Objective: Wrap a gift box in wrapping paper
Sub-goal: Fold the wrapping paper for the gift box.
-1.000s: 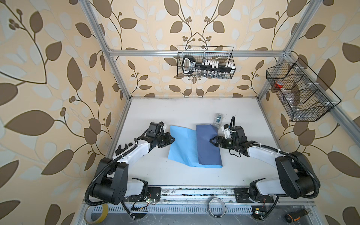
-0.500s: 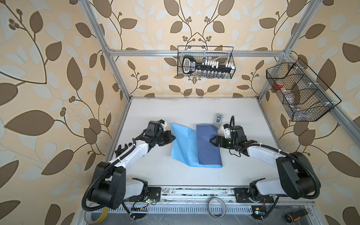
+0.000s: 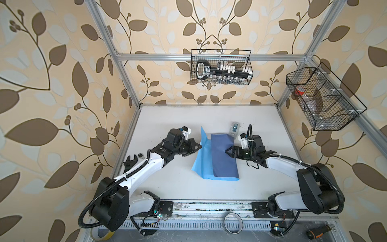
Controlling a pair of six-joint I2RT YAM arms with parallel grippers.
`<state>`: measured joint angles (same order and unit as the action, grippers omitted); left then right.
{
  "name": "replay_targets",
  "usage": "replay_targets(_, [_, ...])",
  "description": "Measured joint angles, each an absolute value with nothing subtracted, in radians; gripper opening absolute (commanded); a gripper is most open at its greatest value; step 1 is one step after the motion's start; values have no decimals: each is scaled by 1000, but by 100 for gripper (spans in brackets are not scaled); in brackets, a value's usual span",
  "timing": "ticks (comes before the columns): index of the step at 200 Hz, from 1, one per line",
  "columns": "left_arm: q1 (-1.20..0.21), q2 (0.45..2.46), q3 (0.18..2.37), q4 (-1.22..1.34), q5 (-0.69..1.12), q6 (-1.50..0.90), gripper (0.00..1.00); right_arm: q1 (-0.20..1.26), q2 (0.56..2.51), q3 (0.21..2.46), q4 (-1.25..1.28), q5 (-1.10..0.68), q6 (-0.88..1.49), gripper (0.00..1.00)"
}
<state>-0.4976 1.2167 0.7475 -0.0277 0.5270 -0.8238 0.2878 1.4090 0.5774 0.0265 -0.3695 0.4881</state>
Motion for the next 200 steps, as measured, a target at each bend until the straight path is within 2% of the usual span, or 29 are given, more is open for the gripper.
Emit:
replay_targets(98, [-767,1493,930,75,339,-996,0,288,1413,578,30,-374,482,97])
replay_targets(132, [-796,1613,985,78,326,-1001,0,288,1414,578,31,-375,482,97])
replay_targets(200, [-799,1717,997,186,319,-1076,0,288,1417,578,39,-381,482,97])
